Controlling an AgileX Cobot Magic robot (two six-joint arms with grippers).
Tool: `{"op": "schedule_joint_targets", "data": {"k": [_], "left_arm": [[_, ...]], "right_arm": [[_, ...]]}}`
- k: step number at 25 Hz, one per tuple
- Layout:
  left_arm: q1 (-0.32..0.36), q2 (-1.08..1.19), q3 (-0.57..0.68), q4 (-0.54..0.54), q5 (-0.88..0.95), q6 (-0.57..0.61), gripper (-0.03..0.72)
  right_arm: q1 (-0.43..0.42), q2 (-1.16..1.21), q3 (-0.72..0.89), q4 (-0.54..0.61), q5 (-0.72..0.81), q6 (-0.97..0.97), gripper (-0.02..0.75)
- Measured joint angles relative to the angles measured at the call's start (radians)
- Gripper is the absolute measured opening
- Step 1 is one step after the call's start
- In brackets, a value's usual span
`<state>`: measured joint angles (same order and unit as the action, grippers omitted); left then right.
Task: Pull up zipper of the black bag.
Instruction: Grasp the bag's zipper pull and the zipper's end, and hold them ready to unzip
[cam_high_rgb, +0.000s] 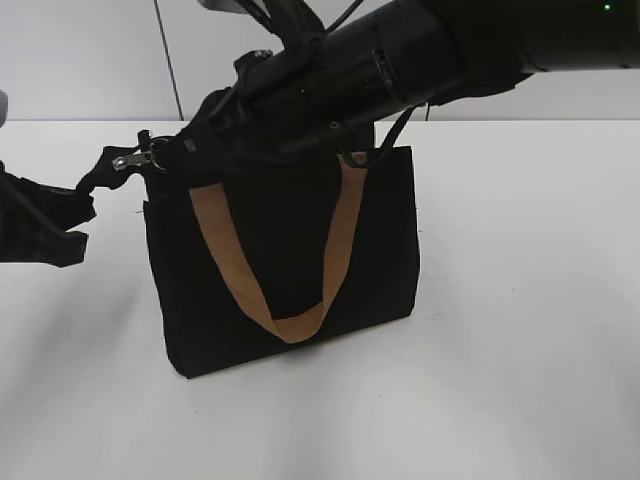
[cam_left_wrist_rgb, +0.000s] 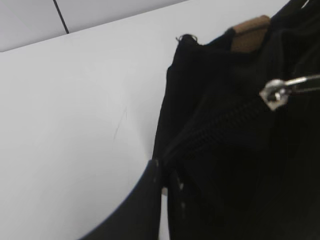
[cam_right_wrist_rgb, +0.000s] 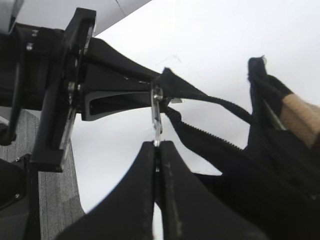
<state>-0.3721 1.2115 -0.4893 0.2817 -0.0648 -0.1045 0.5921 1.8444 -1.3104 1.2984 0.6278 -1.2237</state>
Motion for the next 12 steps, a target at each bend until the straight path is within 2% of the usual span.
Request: {"op": "schedule_joint_targets", "data": {"k": [12], "left_arm": [[0.000, 0.000, 0.000, 0.000, 0.027, 0.000, -0.006]], "right_arm": [[-0.027, 0.000, 0.000, -0.012, -0.013, 0.005, -0.001]]}}
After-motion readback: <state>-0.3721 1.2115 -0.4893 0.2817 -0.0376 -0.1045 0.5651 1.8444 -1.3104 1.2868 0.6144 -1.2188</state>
